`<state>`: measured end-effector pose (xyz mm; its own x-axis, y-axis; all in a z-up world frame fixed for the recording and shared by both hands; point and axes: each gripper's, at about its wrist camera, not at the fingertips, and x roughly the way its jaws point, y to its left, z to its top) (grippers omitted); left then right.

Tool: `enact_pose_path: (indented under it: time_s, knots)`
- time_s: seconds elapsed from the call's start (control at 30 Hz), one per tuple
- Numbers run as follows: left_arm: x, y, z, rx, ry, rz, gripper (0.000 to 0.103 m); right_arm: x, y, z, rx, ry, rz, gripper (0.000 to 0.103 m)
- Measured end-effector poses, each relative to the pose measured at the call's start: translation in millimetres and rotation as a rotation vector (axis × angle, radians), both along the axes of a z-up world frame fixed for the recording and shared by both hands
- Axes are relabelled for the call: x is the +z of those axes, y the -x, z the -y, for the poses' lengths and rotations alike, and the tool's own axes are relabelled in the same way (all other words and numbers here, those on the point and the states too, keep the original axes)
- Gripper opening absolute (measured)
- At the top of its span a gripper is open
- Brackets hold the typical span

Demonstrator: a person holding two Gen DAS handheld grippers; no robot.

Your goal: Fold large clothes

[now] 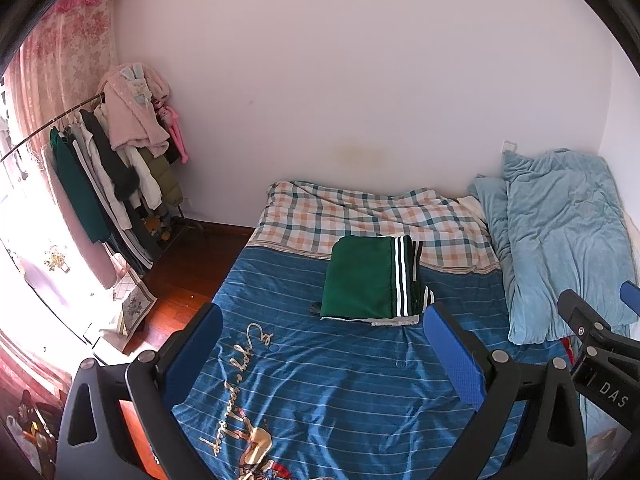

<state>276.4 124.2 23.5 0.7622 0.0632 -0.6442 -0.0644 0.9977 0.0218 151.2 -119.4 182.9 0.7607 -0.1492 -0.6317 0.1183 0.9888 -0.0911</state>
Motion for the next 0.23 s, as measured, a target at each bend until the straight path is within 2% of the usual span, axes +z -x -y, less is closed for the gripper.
enact_pose_path:
  time_s: [0.23]
  knots:
    - [-0.3,1.0,-3.8,0.006,0.001,-0.004,0.102,0.1,1.8,-0.4,-0.002,-0.002,-0.001,0.103]
